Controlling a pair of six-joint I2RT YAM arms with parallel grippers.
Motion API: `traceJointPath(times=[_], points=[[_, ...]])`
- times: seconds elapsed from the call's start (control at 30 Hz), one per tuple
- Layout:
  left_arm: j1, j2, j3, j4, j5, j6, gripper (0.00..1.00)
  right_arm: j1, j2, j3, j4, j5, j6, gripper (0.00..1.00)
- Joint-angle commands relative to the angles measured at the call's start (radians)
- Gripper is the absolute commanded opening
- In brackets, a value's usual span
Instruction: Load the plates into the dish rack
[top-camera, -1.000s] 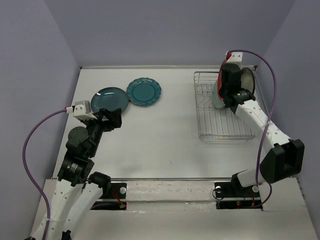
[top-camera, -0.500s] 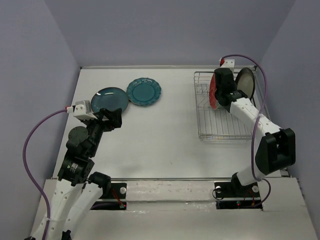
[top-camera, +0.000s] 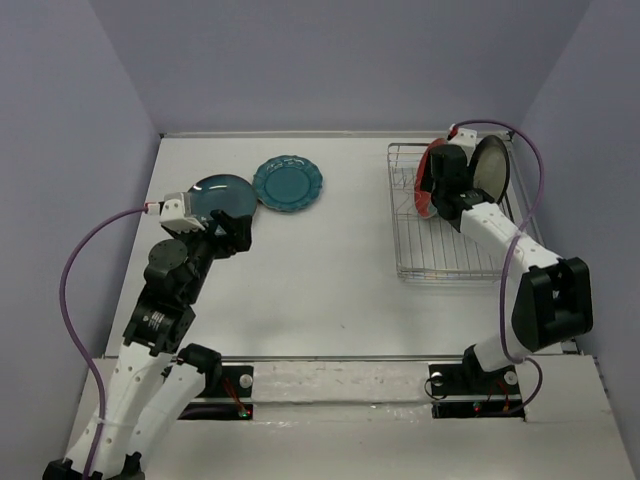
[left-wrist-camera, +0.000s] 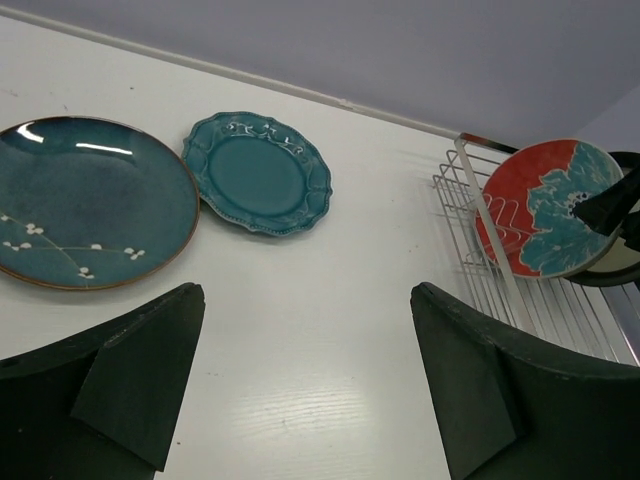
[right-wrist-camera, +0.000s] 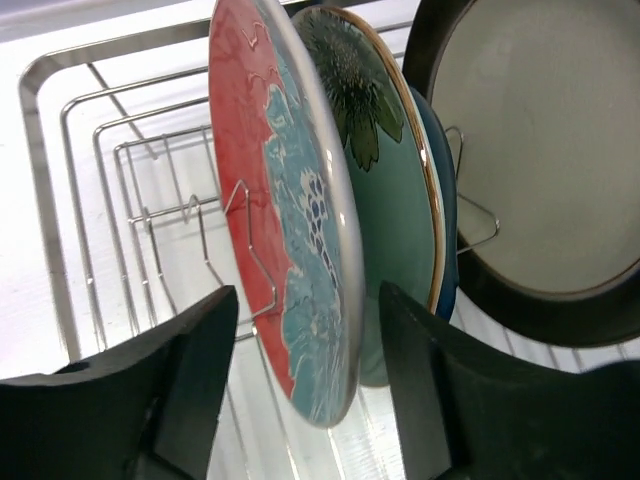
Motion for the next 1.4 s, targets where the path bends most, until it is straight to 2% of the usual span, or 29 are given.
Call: traceJointPath(times=[0.0, 0.07, 0.2, 0.33, 0.53, 0.7, 0.83, 1.0, 1.3, 1.37], points=[[0.022, 0.040, -0.014, 0.052, 0.006, -0.024, 0.95, 0.007, -0.136, -0.014, 0.019, -0.065, 0.099, 0.71], [0.045, 0.078, -0.014, 0.046, 0.012, -0.045, 0.95, 0.007, -0.179, -0.035, 0.007, -0.111, 0.135, 0.80], [0.097, 0.157, -0.016, 0.029, 0.038, -0.101, 0.95, 0.025, -0.287, -0.092, 0.003, -0.191, 0.167, 0.85], [0.145, 0.210, -0.037, 0.026, 0.041, -0.214, 0.96, 0.054, -0.370, -0.143, -0.017, -0.211, 0.169, 0.86], [0.194, 0.281, -0.140, 0.166, 0.003, -0.420, 0.95, 0.076, -0.491, -0.229, -0.002, -0.274, 0.167, 0.86], [0.298, 0.368, -0.212, 0.264, -0.061, -0.553, 0.92, 0.076, -0.598, -0.315, 0.075, -0.305, 0.145, 0.86], [0.387, 0.408, -0.285, 0.364, -0.055, -0.645, 0.89, 0.076, -0.594, -0.334, 0.091, -0.378, 0.165, 0.86], [0.432, 0.595, -0.286, 0.502, -0.055, -0.739, 0.87, 0.076, -0.580, -0.345, 0.101, -0.418, 0.155, 0.85], [0.513, 0.942, -0.169, 0.645, 0.001, -0.742, 0.87, 0.076, -0.600, -0.370, 0.127, -0.461, 0.158, 0.83], [0.527, 1.014, -0.151, 0.669, 0.012, -0.748, 0.83, 0.076, -0.595, -0.370, 0.130, -0.478, 0.164, 0.82]])
